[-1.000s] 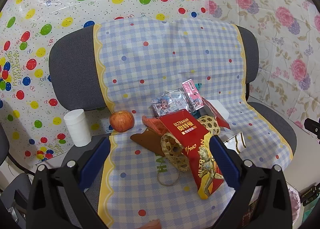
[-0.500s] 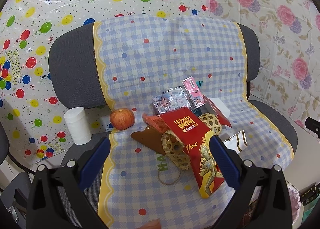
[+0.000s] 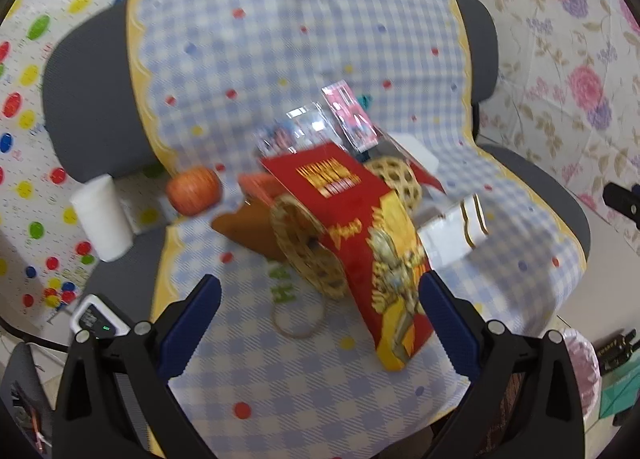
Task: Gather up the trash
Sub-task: 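Grasp the red Ultraman bag with the left tool while the right tool grasps the white paper bag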
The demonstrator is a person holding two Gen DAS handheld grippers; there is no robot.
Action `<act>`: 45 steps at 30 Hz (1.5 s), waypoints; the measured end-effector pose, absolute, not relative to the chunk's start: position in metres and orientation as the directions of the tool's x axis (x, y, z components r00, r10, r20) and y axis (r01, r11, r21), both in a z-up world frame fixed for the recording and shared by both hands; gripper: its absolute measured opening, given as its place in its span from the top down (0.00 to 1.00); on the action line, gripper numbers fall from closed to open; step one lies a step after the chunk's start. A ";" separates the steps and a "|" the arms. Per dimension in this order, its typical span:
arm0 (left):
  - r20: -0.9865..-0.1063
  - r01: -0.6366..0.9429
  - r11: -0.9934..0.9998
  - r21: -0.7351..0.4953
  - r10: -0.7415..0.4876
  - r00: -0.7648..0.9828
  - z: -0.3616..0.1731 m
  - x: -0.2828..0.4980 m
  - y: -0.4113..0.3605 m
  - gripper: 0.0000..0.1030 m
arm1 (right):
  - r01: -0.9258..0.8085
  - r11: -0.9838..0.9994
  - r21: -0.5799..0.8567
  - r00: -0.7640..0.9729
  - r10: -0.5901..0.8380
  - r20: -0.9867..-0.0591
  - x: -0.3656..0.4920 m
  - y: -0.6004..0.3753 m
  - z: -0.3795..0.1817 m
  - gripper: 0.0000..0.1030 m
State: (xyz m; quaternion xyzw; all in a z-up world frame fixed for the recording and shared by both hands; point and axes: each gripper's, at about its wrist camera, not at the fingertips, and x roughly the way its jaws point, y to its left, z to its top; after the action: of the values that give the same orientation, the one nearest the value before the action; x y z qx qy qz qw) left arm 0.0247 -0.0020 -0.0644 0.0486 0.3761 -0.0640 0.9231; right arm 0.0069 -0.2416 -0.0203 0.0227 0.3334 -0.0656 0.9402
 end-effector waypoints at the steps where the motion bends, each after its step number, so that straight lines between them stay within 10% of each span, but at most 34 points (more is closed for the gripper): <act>1: -0.707 0.161 0.986 0.035 -0.090 0.702 -0.068 0.026 -0.003 0.08 | 0.137 0.991 0.000 0.771 -0.106 -0.628 0.008 -0.241 -0.022 0.06; 15: -0.761 0.259 0.957 -0.130 -0.264 0.592 -0.101 0.053 -0.015 0.56 | 0.106 0.994 0.015 0.805 -0.077 -0.589 0.017 -0.242 -0.045 0.06; 17: -0.759 0.262 0.954 -0.143 -0.276 0.590 -0.101 0.054 -0.015 0.74 | 0.101 0.995 0.007 0.796 -0.076 -0.600 0.018 -0.241 -0.049 0.06; 23: -0.653 0.280 0.955 -0.102 -0.277 0.705 -0.063 0.033 -0.009 0.97 | 0.082 0.997 0.013 0.798 -0.058 -0.601 0.019 -0.237 -0.054 0.06; 31: -0.485 0.248 0.967 -0.052 -0.241 0.841 -0.011 0.009 0.010 1.00 | -0.049 0.998 0.051 0.783 0.070 -0.619 0.028 -0.212 -0.068 0.08; 36: -0.480 0.226 0.973 -0.055 -0.224 0.848 -0.010 0.012 0.018 1.00 | -0.094 0.987 0.129 0.749 0.156 -0.644 0.037 -0.208 -0.080 0.50; 45: -0.474 0.223 0.974 -0.049 -0.219 0.853 -0.015 0.010 0.020 1.00 | -0.119 0.959 0.256 0.660 0.269 -0.701 0.075 -0.206 -0.115 0.53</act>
State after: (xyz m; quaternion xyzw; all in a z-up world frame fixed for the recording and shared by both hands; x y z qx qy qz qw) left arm 0.0103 0.0204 -0.0150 0.0038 0.2457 -0.1149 0.9625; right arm 0.0749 -0.2056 -0.1153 0.0944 0.3980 0.1068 0.9063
